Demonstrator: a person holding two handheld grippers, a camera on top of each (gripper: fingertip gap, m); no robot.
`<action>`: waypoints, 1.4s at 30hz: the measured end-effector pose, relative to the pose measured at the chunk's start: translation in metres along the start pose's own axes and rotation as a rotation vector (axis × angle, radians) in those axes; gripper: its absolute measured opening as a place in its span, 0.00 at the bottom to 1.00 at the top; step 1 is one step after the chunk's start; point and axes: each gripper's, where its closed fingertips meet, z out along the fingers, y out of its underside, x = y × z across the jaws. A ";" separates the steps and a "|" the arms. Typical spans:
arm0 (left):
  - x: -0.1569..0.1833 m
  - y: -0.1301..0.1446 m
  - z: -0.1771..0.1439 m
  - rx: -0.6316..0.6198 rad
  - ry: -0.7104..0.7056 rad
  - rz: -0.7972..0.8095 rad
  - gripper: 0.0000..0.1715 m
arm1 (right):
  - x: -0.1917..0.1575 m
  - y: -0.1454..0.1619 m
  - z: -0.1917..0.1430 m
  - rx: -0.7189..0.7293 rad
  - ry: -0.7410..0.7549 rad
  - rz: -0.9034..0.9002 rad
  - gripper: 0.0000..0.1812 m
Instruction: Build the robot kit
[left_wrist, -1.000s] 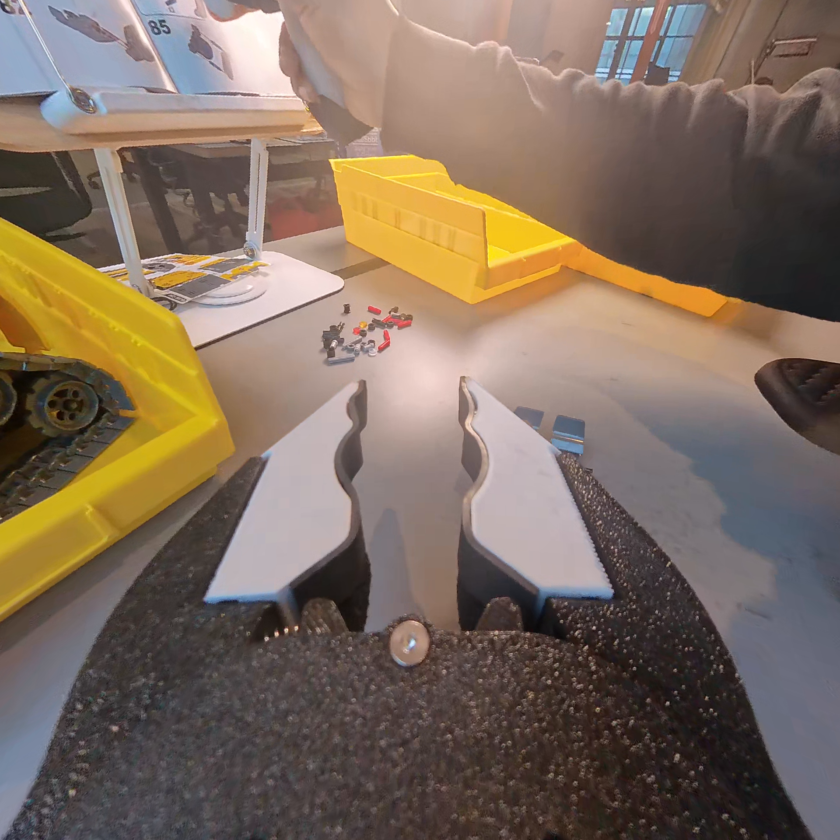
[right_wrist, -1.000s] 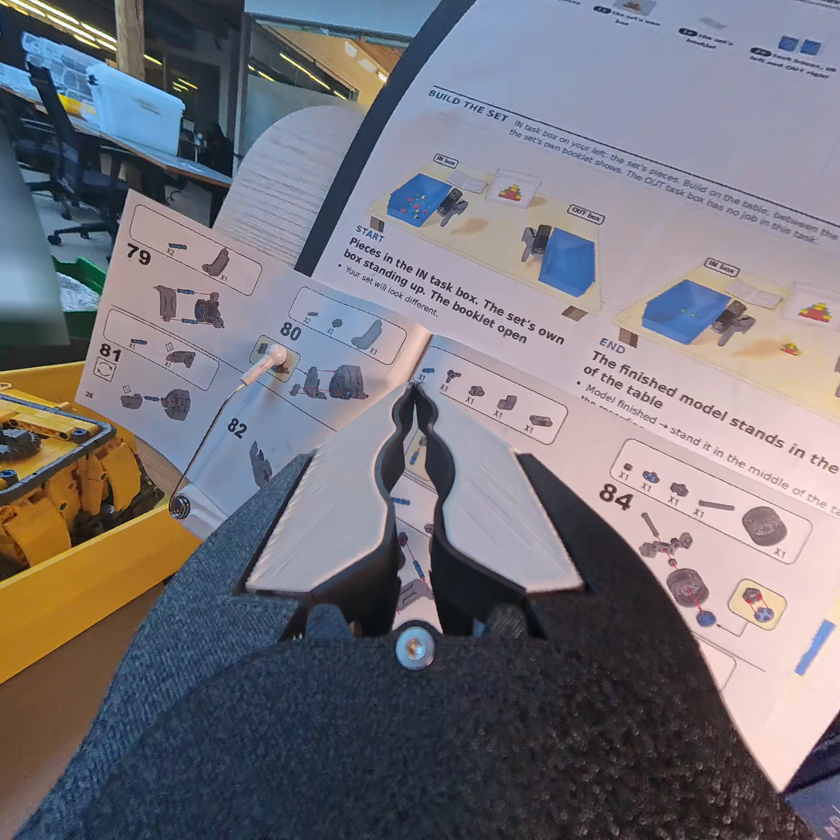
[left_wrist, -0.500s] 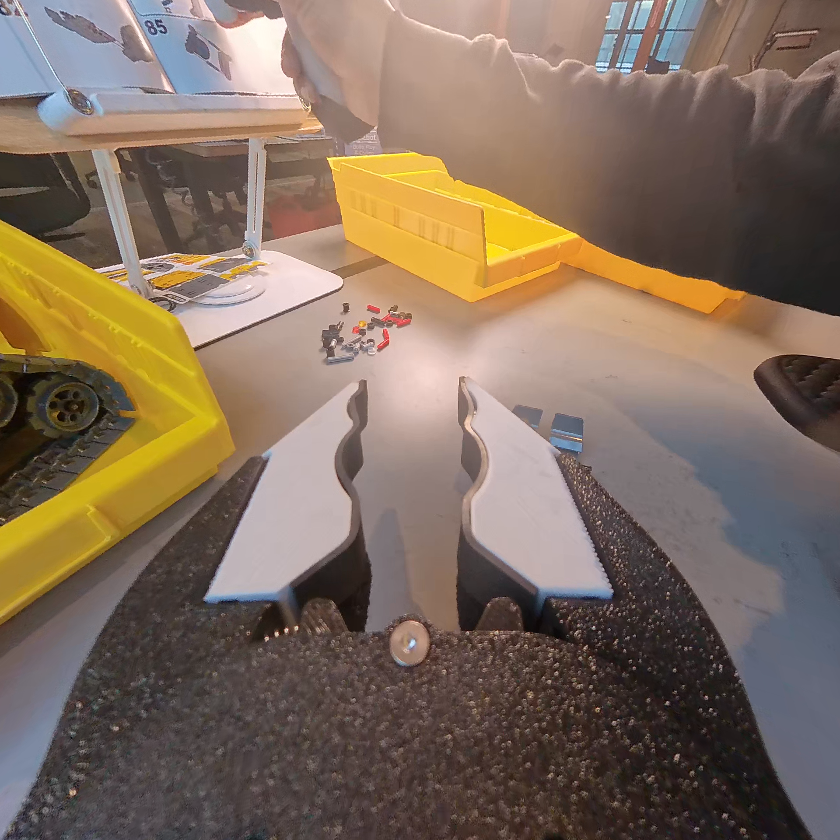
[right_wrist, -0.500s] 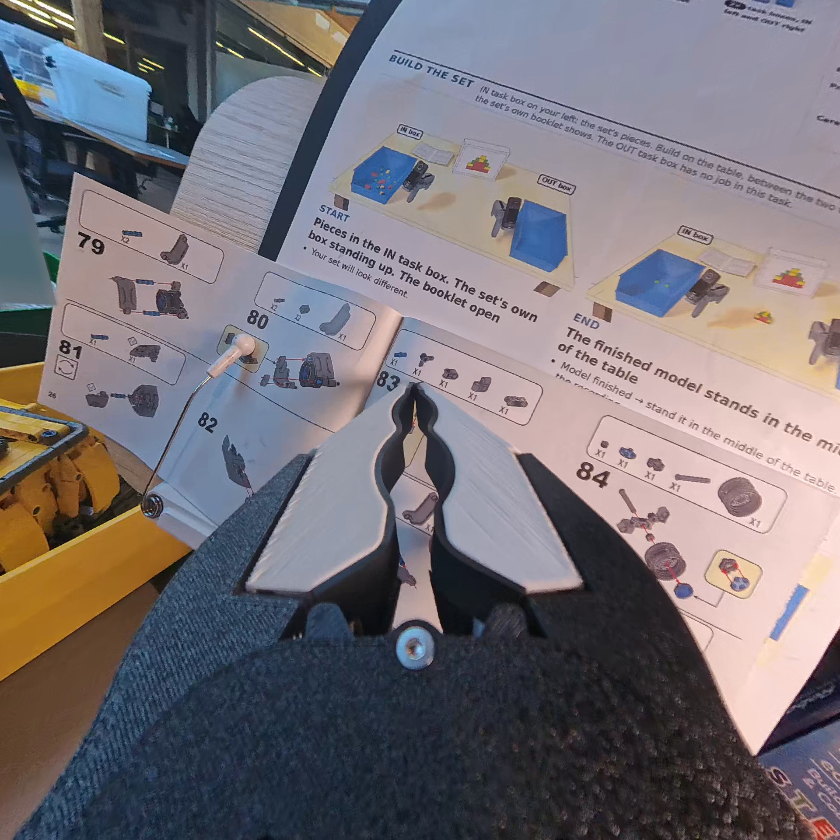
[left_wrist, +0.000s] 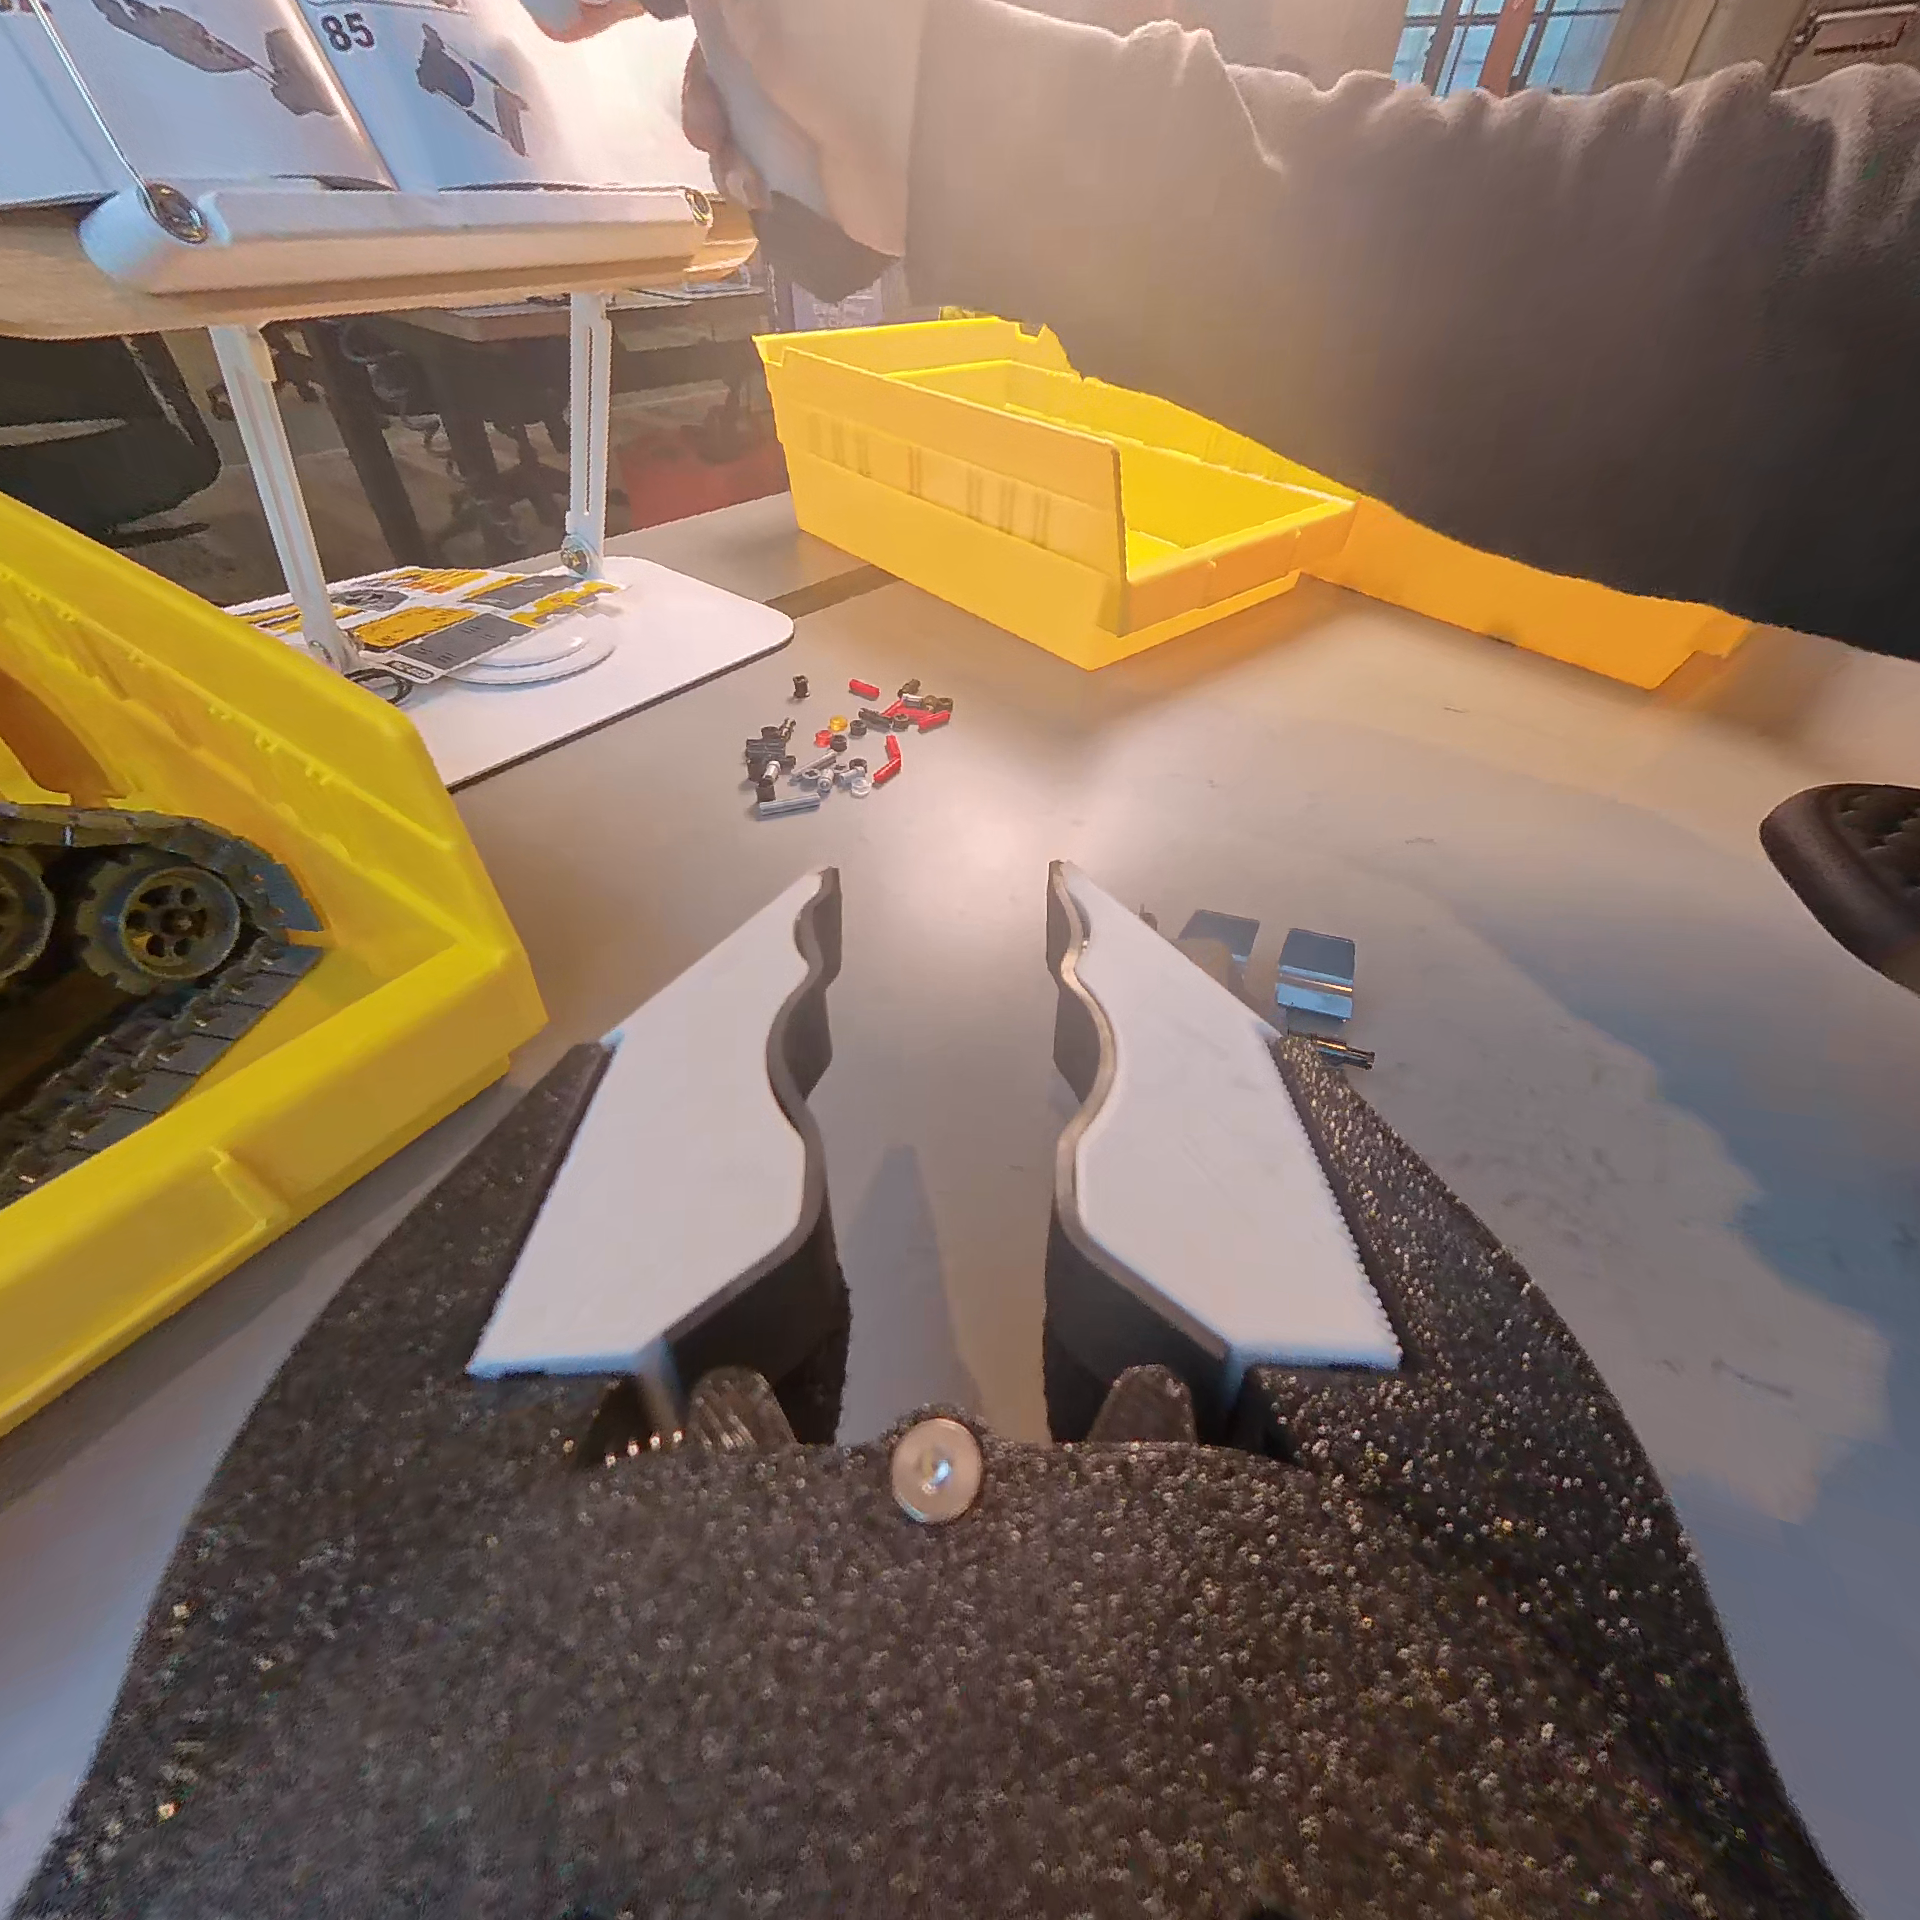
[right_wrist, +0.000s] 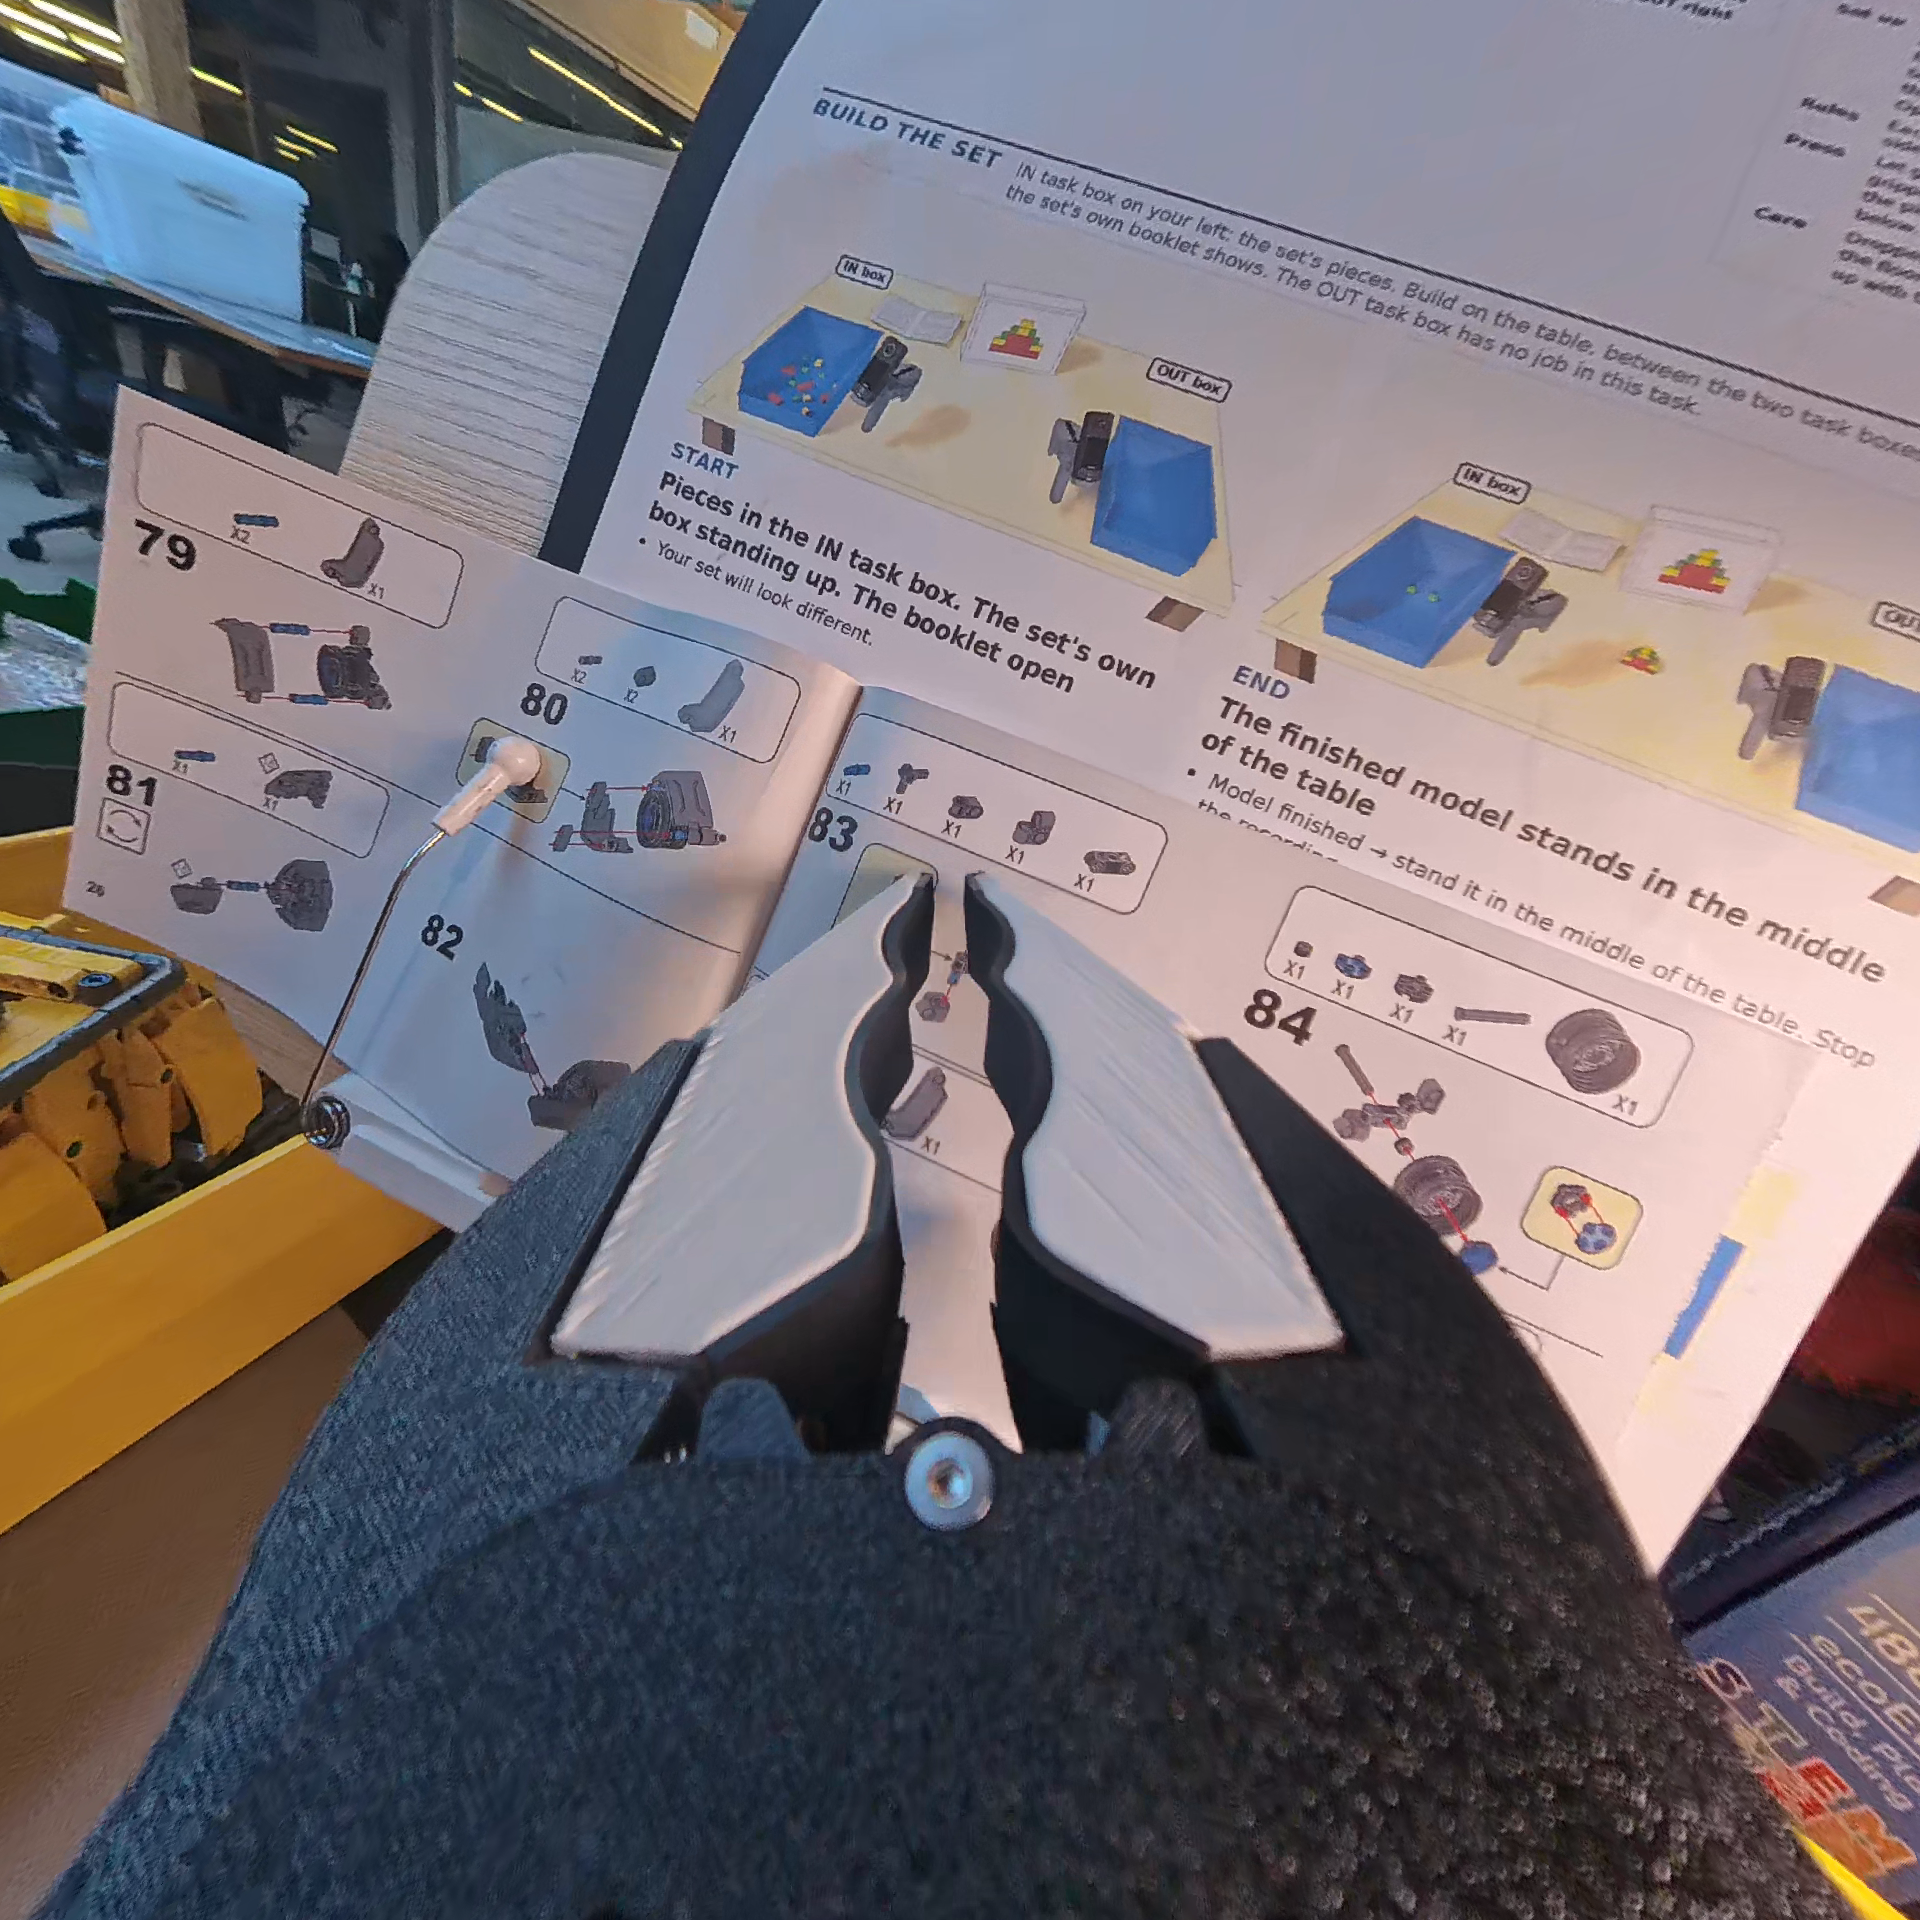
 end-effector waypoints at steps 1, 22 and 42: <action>-0.001 0.000 0.000 -0.001 -0.003 0.002 0.23 | 0.000 -0.001 -0.003 0.001 -0.002 -0.006 0.03; 0.056 0.045 0.019 -0.319 0.284 -0.054 0.38 | -0.072 0.046 -0.287 -0.223 -0.342 0.068 0.17; 0.015 0.056 0.026 -0.386 0.131 0.027 0.26 | -0.005 0.093 -0.354 -0.369 -0.125 0.101 0.17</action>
